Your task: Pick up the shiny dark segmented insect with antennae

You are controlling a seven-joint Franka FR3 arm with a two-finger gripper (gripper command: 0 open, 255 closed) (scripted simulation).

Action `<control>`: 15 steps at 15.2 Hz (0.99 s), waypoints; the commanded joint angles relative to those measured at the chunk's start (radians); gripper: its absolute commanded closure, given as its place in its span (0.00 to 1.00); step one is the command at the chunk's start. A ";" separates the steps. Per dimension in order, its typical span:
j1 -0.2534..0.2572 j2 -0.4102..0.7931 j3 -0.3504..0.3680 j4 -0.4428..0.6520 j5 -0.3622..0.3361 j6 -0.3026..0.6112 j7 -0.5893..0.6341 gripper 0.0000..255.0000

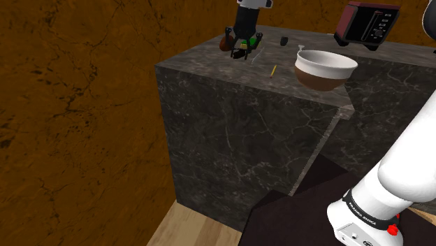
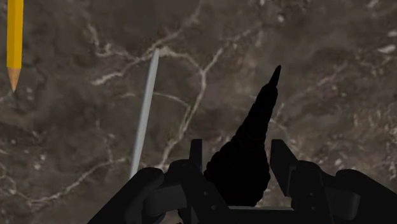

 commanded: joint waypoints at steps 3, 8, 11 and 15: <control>0.001 0.011 0.000 0.052 -0.002 -0.042 0.002 1.00; 0.003 0.033 0.001 0.148 -0.006 -0.118 0.006 1.00; 0.005 0.050 0.002 0.213 -0.009 -0.165 0.009 1.00; 0.009 0.079 0.004 0.309 -0.015 -0.232 0.014 1.00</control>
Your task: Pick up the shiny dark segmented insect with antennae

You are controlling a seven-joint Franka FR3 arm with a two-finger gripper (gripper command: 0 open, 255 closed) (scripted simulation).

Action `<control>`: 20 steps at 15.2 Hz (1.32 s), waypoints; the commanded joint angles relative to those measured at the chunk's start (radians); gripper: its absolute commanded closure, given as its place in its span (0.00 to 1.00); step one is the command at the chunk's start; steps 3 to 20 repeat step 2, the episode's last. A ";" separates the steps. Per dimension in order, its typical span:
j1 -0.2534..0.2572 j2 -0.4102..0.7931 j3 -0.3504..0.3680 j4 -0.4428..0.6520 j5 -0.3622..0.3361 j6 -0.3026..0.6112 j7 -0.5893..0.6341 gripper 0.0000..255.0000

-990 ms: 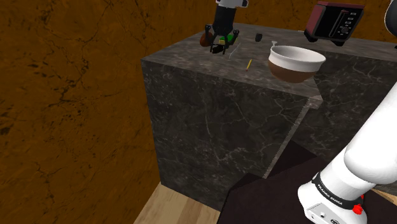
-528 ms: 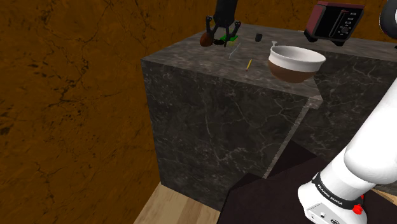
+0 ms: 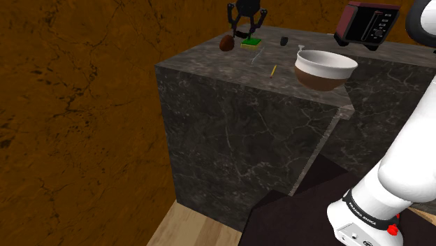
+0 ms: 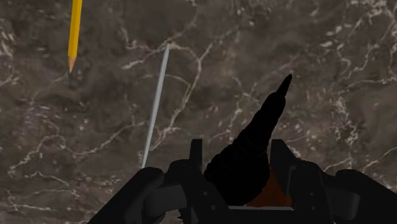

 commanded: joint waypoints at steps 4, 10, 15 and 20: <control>0.003 0.010 0.001 0.028 -0.002 -0.019 0.003 1.00; 0.003 0.010 0.001 0.028 -0.002 -0.019 0.003 1.00; 0.003 0.010 0.001 0.028 -0.002 -0.019 0.003 1.00; 0.003 0.010 0.001 0.028 -0.002 -0.019 0.003 1.00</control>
